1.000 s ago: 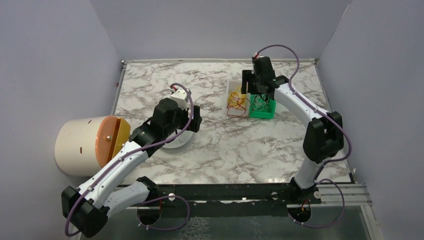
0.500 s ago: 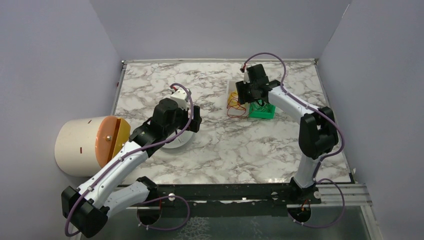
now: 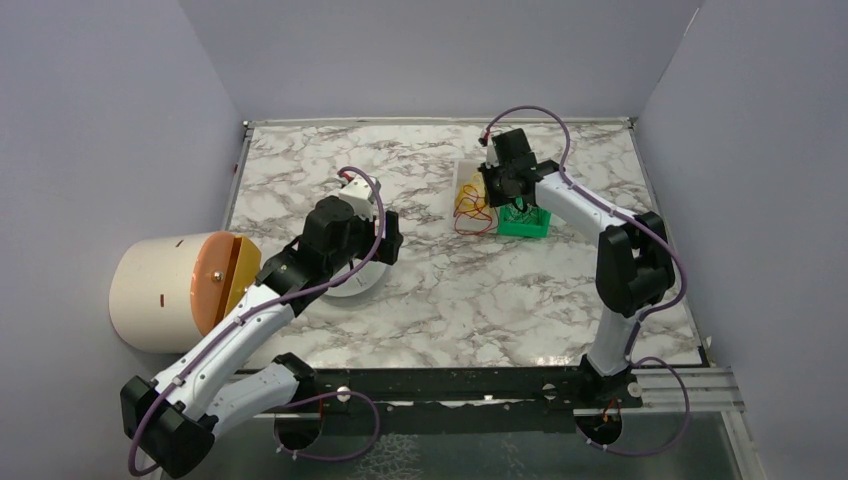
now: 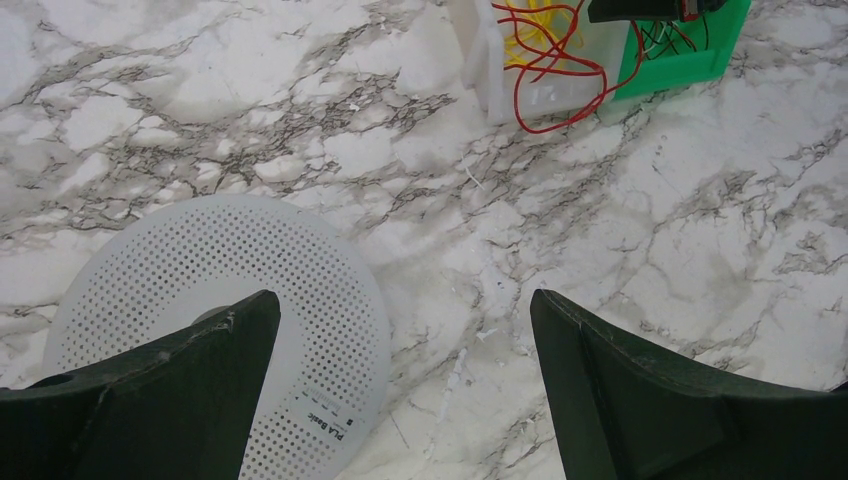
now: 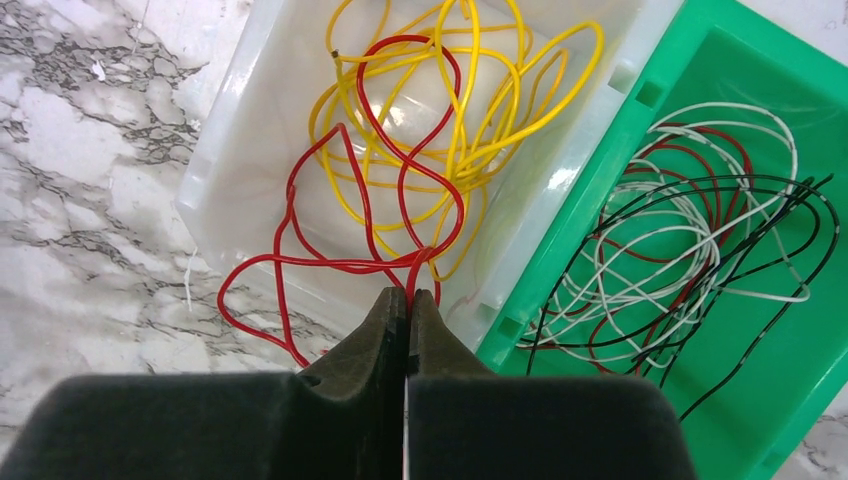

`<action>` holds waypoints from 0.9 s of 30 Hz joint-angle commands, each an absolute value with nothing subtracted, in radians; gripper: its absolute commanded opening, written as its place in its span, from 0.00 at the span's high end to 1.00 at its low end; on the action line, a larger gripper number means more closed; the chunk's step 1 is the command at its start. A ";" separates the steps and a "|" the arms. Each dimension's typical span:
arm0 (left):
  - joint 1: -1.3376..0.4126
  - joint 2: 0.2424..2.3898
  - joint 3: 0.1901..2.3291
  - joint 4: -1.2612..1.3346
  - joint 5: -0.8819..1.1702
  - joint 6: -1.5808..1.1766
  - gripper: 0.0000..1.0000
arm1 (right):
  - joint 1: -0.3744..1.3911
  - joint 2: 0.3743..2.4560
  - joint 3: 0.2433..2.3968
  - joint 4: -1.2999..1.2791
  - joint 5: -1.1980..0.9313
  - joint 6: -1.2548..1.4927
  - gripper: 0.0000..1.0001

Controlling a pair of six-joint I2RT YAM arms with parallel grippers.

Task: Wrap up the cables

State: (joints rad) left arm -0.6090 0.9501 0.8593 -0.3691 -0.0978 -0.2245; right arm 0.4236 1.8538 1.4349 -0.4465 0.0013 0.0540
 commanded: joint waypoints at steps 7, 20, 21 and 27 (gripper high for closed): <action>-0.604 0.919 0.861 -0.369 -0.107 -0.219 0.01 | 0.455 1.716 1.533 -0.478 -0.023 0.080 0.99; -0.604 0.904 0.861 -0.369 -0.110 -0.219 0.01 | 0.490 1.545 1.766 -0.565 -0.107 0.133 0.99; -0.604 0.903 0.862 -0.369 -0.108 -0.219 0.01 | 0.492 1.536 1.771 -0.568 -0.120 0.141 0.99; -0.604 0.885 0.864 -0.357 -0.059 -0.212 0.01 | 0.501 1.464 1.747 -0.562 -0.209 0.195 0.99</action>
State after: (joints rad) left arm -0.6090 0.9146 0.8593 -0.3691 -0.0963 -0.2234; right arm 0.4908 1.5116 1.7546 -0.5274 -0.1188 0.1452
